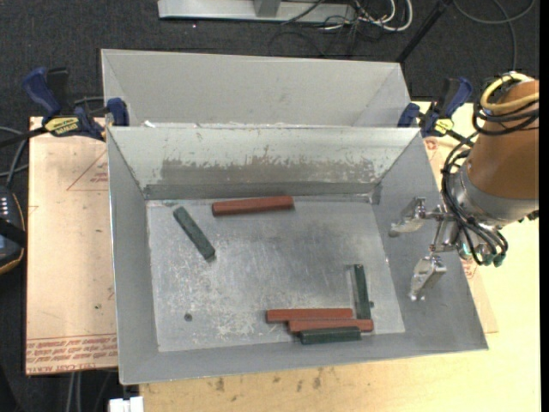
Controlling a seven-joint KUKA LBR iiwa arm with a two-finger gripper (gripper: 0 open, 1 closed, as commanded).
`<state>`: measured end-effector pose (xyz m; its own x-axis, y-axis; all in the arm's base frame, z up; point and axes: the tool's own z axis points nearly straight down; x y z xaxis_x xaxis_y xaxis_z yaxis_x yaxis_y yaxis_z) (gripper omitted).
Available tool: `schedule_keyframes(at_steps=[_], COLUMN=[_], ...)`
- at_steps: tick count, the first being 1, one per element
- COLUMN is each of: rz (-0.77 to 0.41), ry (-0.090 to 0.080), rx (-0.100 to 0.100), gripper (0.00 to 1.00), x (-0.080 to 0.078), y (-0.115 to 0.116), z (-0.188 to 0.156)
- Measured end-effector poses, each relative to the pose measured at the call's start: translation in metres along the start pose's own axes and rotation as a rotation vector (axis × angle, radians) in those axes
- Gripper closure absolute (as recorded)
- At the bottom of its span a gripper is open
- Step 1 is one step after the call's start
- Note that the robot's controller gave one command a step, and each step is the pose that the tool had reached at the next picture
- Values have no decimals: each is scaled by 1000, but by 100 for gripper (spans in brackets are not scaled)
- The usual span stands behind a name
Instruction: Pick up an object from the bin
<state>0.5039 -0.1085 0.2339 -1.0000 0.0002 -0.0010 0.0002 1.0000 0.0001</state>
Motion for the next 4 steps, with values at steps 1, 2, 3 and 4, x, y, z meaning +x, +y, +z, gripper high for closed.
schedule_keyframes(at_steps=[1, 2, 3, 4], rz=[-67, -120, -341, -342], ry=[-6, -4, 0, 0], rx=[1, 1, -2, -2], gripper=[0, 0, 100, 100], x=[3, 11, -2, -2], y=[2, 17, 12, 12], z=[38, 105, 148, 148])
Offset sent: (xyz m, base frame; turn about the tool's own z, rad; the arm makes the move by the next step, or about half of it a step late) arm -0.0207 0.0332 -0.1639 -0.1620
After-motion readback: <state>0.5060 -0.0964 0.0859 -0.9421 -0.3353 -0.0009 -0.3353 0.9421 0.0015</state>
